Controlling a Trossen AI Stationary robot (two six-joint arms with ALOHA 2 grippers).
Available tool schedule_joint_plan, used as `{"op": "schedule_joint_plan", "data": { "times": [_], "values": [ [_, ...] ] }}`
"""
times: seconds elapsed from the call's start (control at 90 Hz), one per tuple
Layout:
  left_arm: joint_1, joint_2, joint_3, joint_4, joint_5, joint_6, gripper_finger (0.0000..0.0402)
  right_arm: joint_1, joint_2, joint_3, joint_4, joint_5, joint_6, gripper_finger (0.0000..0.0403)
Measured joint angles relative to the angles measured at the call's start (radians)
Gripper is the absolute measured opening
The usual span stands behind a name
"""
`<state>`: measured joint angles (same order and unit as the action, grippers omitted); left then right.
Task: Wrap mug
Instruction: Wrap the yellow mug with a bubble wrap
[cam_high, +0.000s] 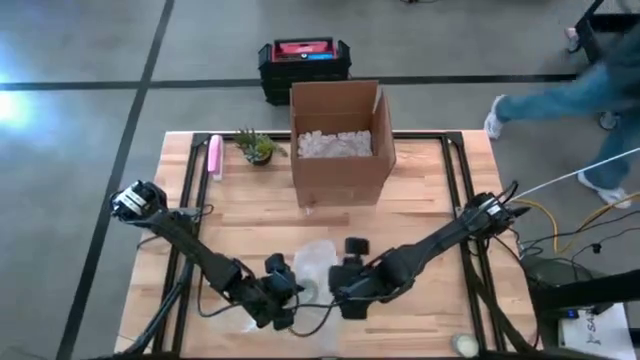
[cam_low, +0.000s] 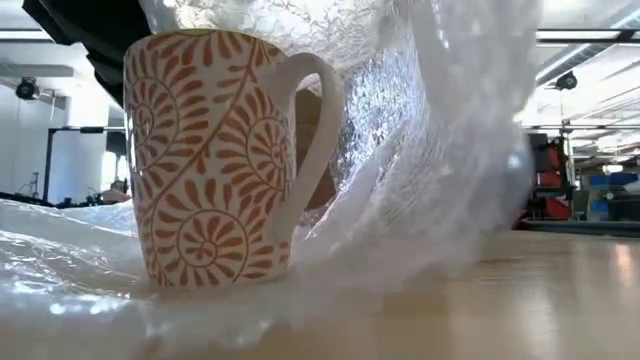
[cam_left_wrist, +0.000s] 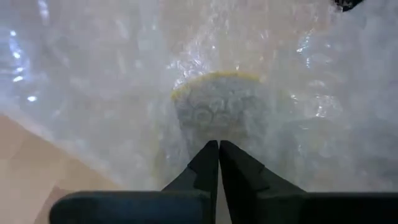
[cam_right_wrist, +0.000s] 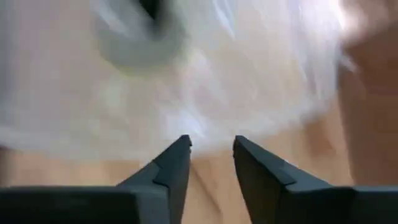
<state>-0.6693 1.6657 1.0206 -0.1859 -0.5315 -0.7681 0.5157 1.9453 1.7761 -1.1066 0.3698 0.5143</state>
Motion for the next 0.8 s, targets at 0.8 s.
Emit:
{"op": "schedule_joint_plan", "data": {
  "times": [0.8],
  "values": [
    [0.002,-0.012,0.006,0.017,0.062,-0.002,0.0002,-0.054,0.146,-0.113,0.663,-0.098,-0.201,0.0001]
  ]
}}
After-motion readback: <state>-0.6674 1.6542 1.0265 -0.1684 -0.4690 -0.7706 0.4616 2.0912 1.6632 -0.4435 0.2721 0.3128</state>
